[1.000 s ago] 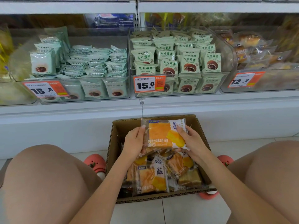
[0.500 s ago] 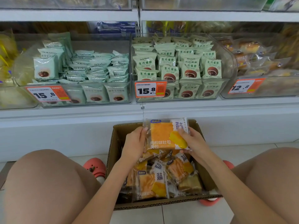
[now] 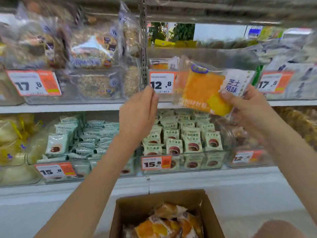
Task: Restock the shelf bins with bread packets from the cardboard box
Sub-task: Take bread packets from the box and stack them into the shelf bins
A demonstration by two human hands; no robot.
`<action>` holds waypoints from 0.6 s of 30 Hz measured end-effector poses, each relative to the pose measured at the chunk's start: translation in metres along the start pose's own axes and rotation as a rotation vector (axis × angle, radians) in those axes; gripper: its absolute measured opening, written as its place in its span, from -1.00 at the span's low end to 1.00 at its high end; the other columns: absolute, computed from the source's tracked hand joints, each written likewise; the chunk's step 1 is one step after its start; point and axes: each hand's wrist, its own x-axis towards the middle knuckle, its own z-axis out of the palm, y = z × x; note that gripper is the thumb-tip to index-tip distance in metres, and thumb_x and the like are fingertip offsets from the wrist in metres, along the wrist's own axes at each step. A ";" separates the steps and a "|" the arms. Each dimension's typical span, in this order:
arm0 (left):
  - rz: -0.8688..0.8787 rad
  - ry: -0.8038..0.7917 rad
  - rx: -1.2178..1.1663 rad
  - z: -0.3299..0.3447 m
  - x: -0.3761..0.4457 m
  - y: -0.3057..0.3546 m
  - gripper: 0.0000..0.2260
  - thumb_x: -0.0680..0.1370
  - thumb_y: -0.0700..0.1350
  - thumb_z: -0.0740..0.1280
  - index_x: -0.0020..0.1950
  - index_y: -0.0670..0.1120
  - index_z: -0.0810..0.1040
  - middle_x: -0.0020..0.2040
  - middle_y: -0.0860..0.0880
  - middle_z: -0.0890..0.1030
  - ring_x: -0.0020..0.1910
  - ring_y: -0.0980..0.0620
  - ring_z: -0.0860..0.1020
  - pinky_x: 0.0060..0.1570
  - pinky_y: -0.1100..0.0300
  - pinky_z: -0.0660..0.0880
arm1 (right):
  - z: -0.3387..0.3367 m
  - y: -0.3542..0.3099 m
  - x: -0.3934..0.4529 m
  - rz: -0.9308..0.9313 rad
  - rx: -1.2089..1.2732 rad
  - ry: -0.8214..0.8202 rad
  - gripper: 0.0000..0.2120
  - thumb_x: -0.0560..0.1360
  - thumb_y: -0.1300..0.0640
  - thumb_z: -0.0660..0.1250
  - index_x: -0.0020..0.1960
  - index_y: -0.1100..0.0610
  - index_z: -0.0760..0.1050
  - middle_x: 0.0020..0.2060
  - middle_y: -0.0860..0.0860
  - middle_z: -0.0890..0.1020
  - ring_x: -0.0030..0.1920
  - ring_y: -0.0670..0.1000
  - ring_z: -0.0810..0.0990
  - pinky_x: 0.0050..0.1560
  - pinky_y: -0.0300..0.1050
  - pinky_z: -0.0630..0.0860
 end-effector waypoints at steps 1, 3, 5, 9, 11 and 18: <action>0.050 0.040 0.021 0.003 0.020 -0.002 -0.71 0.64 -0.04 0.05 -0.12 -0.18 0.43 -0.32 -0.08 0.44 -0.37 -0.09 0.37 -0.44 0.13 0.10 | 0.000 -0.016 0.017 -0.029 0.022 0.011 -0.38 0.16 -0.05 0.49 0.19 0.11 0.50 -0.06 -0.06 0.69 -0.07 -0.07 0.68 -0.17 -0.17 0.61; 0.155 0.083 0.097 0.013 0.054 -0.005 -0.71 0.64 -0.05 0.07 -0.10 -0.19 0.46 -0.21 -0.13 0.49 -0.23 -0.13 0.42 -0.26 0.06 0.19 | 0.000 -0.040 0.049 -0.056 0.040 0.013 -0.36 0.17 -0.01 0.48 0.22 0.12 0.49 -0.08 -0.07 0.69 -0.10 -0.08 0.68 -0.22 -0.16 0.61; 0.218 0.103 0.195 0.032 0.079 -0.010 -0.74 0.61 -0.04 0.09 -0.09 -0.17 0.48 -0.18 -0.12 0.51 -0.18 -0.14 0.44 -0.17 0.06 0.23 | 0.003 -0.054 0.081 -0.061 0.059 0.001 -0.48 0.22 0.05 0.44 0.17 0.09 0.50 -0.12 -0.08 0.69 -0.14 -0.10 0.68 -0.26 -0.18 0.61; 0.261 0.207 0.254 0.075 0.097 -0.021 -0.70 0.60 -0.05 0.11 -0.23 -0.13 0.51 -0.34 -0.07 0.52 -0.31 -0.11 0.50 -0.01 0.07 0.27 | 0.015 -0.056 0.148 -0.023 -0.026 -0.019 -0.76 0.45 0.22 0.39 0.09 0.08 0.51 -0.01 0.00 0.66 -0.06 -0.04 0.64 -0.08 -0.15 0.63; 0.223 0.287 0.239 0.088 0.097 -0.024 -0.64 0.63 -0.05 0.05 -0.27 -0.11 0.49 -0.39 -0.05 0.49 -0.36 -0.08 0.47 0.04 0.07 0.30 | 0.028 -0.044 0.182 0.005 -0.125 -0.029 -0.70 0.46 0.28 0.38 0.17 0.14 0.50 0.05 0.07 0.62 -0.04 0.00 0.61 -0.01 -0.16 0.59; 0.210 0.447 0.229 0.105 0.095 -0.027 -0.69 0.58 -0.06 0.13 -0.30 -0.09 0.50 -0.39 0.00 0.47 -0.36 -0.03 0.41 0.08 0.12 0.32 | 0.086 0.008 0.273 0.300 -0.374 -0.230 -0.54 0.35 0.21 0.51 0.21 0.05 0.51 0.13 0.08 0.63 0.18 0.14 0.56 0.29 0.27 0.38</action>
